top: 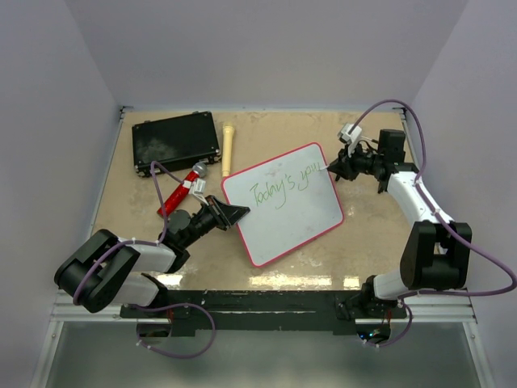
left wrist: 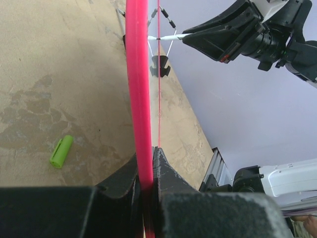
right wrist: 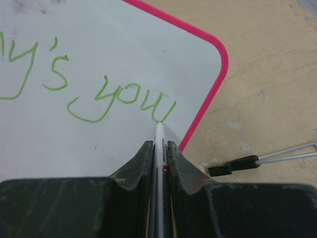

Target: Write a sentence on the whiteboard

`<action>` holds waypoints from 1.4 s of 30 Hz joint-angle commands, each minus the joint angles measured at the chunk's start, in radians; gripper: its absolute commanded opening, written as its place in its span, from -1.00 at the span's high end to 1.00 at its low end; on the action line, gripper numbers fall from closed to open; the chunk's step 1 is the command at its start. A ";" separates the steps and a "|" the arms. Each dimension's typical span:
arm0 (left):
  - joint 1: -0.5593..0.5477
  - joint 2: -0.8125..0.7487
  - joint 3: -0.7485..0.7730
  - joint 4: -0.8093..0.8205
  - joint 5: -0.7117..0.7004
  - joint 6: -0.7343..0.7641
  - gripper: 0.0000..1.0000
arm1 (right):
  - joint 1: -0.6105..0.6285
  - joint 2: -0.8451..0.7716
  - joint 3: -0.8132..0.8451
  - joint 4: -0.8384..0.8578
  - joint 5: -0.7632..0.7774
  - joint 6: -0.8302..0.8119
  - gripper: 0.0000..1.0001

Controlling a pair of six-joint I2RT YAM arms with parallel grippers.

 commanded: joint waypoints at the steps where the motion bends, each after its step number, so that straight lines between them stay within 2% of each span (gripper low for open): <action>1: -0.006 0.003 0.028 0.063 0.041 0.092 1.00 | 0.006 -0.028 0.011 -0.070 0.015 -0.060 1.00; 12: -0.006 0.005 0.030 0.061 0.040 0.092 1.00 | 0.006 -0.009 0.047 0.072 0.021 0.063 1.00; 19: -0.006 0.003 0.028 0.061 0.038 0.091 1.00 | 0.006 -0.012 0.064 0.166 0.113 0.141 1.00; 23: -0.006 -0.003 0.024 0.055 0.027 0.088 1.00 | 0.004 -0.069 0.070 0.097 0.044 0.114 1.00; 30: -0.006 -0.008 0.016 0.069 -0.048 0.054 1.00 | 0.015 -0.219 0.062 -0.108 -0.227 0.017 1.00; 32: -0.006 -0.009 0.021 0.073 -0.069 0.037 1.00 | 0.032 -0.233 0.065 -0.135 -0.242 0.005 1.00; 42: -0.006 -0.051 0.053 0.012 -0.262 0.026 1.00 | 0.277 -0.273 0.044 -0.176 -0.246 -0.041 1.00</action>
